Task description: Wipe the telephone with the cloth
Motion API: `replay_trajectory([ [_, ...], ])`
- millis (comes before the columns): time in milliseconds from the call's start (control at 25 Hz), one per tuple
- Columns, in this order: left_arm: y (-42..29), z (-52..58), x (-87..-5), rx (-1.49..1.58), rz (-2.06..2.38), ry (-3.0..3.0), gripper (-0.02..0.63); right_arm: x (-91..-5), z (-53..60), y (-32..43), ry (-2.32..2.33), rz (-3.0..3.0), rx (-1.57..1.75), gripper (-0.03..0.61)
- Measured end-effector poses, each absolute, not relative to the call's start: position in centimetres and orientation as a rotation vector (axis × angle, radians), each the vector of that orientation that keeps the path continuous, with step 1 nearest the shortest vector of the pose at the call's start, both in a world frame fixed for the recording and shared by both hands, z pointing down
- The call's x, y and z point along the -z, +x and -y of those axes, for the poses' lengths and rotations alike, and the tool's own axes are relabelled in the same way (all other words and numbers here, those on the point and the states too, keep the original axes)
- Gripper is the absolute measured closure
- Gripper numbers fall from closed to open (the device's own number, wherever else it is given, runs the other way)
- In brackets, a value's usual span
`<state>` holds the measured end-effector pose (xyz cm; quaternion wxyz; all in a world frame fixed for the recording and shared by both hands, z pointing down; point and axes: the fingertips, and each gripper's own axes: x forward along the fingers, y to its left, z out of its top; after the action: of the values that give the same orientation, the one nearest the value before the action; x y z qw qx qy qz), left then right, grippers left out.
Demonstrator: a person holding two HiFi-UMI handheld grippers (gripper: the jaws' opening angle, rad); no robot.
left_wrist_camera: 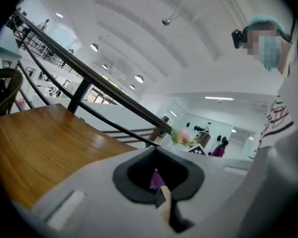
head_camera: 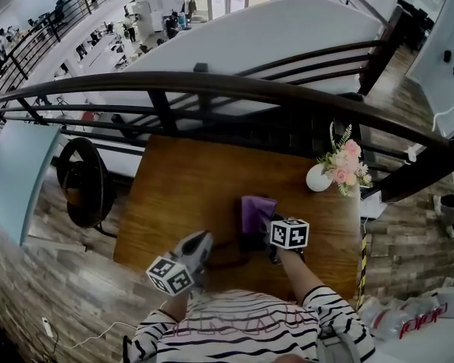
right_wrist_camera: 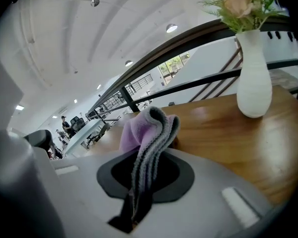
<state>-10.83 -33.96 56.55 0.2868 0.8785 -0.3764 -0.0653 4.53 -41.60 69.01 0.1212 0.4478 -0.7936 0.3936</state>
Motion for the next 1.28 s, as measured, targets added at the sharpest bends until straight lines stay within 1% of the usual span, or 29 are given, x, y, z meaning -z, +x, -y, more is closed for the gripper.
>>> replay_trajectory([
  [320,-9.4,33.3,-56.3,0.168,0.989,2.356,0.612,-69.6,41.0,10.5,1.455,2.221,-1.142,0.540],
  [560,-8.7,32.2,-55.9,0.173,0.991,2.364,0.612,-69.0,39.8,11.9,1.496,2.226,-1.132,0.540],
  [760,-8.7,31.2,-56.1,0.186,1.005,2.363,0.612,-66.7,37.8,8.8,1.400,2.386,-1.162,0.540],
  [960,-9.5,30.2,-56.1,0.207,1.047,2.350,0.612,-64.7,35.2,3.1,1.191,2.534,-1.187,0.541],
  [1120,-10.2,29.1,-56.2,0.220,1.090,2.337,0.612,-65.8,34.1,-0.4,1.062,2.549,-1.174,0.540],
  [1280,-10.8,28.2,-55.8,0.229,1.123,2.323,0.612,-68.1,34.0,-1.8,1.020,2.490,-1.147,0.540],
])
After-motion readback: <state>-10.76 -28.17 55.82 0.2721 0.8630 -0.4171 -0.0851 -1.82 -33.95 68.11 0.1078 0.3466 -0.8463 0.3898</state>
